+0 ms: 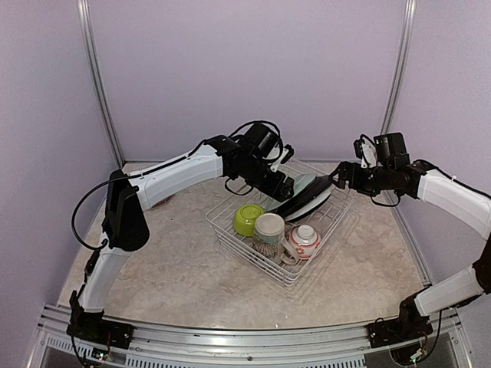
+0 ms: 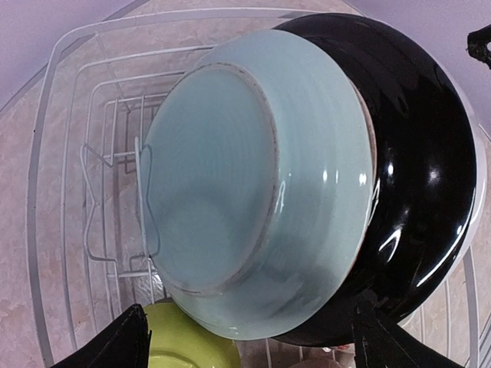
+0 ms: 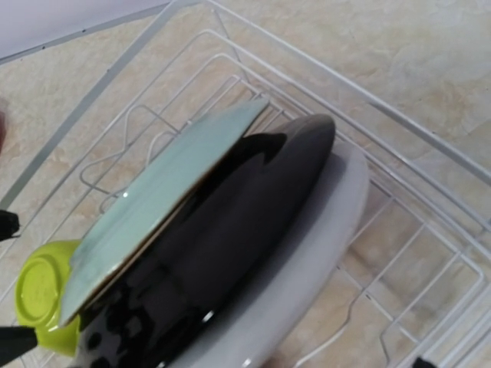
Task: Unload the mixed dishes from the dish rack
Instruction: Grab the plate from the dish rack.
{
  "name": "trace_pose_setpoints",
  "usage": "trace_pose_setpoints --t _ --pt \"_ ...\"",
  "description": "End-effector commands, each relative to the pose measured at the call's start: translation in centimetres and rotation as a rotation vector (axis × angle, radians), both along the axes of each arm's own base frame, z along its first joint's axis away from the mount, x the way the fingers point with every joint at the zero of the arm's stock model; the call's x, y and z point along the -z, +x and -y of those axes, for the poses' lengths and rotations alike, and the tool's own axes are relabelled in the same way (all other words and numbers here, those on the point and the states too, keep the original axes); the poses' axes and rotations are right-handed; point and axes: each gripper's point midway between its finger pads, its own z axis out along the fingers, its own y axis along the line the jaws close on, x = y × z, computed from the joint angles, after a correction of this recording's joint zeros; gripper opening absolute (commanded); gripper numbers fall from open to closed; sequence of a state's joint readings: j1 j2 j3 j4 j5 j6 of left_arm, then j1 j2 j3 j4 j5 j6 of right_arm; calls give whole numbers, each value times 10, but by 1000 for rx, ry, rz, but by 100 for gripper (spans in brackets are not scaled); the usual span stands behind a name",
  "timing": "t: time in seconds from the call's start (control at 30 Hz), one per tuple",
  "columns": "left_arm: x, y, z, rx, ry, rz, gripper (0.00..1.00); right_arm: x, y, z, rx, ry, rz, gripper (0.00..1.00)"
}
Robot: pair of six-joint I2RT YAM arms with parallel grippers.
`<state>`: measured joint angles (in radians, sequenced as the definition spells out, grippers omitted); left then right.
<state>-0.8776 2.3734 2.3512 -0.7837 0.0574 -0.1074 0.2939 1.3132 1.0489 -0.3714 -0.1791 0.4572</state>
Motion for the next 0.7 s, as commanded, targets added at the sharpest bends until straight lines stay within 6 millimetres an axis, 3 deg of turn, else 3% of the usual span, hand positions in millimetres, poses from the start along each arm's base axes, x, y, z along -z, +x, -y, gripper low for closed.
trace_pose_setpoints --t 0.0,0.3,0.67 --pt "10 2 5 28 49 38 86 1 -8 2 -4 -18 -2 90" --pt "25 4 11 46 107 89 94 3 -11 5 7 -26 -7 91" --pt "26 37 -5 -92 173 205 68 6 -11 4 7 -18 -16 90"
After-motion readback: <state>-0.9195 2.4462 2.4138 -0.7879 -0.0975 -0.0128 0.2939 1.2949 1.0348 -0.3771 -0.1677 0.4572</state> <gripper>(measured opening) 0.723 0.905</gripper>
